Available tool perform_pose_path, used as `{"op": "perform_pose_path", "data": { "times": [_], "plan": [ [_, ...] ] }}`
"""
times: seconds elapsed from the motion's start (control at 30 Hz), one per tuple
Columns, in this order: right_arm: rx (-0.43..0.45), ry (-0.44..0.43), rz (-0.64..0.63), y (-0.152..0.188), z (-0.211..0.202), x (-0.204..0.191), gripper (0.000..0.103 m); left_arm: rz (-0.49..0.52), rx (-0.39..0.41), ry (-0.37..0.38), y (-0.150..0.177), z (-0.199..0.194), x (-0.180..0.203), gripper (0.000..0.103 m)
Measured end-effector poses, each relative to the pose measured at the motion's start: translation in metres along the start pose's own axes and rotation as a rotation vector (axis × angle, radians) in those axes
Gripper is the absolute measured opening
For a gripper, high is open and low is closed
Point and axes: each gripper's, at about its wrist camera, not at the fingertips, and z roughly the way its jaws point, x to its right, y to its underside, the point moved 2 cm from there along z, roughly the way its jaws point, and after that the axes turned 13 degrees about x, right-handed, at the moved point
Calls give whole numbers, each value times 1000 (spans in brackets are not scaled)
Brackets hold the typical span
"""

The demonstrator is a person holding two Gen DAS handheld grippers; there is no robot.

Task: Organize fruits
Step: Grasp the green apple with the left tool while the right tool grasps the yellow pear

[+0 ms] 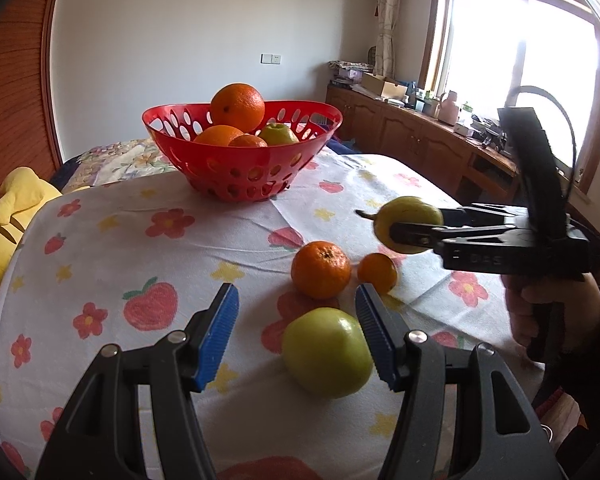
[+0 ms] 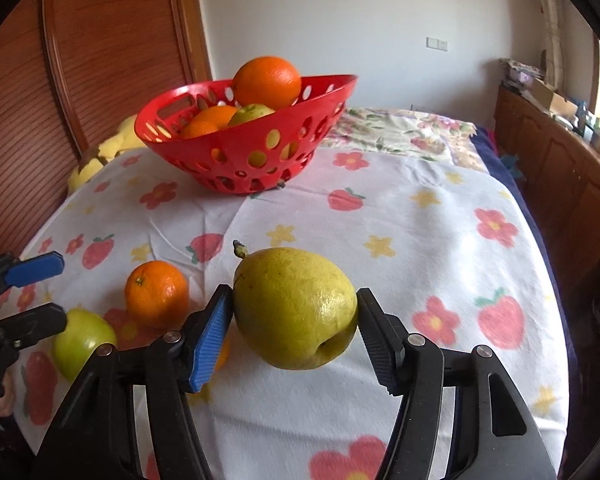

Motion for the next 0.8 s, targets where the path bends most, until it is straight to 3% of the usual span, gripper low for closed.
{"op": "perform_pose_path", "data": {
  "times": [0.43, 0.8],
  "plan": [
    [7, 17, 58, 31, -45, 10, 64, 14, -35, 10, 12, 6, 11, 61],
    [6, 22, 41, 40, -50, -1, 64, 12, -62, 23, 18, 10, 12, 61]
  ]
}}
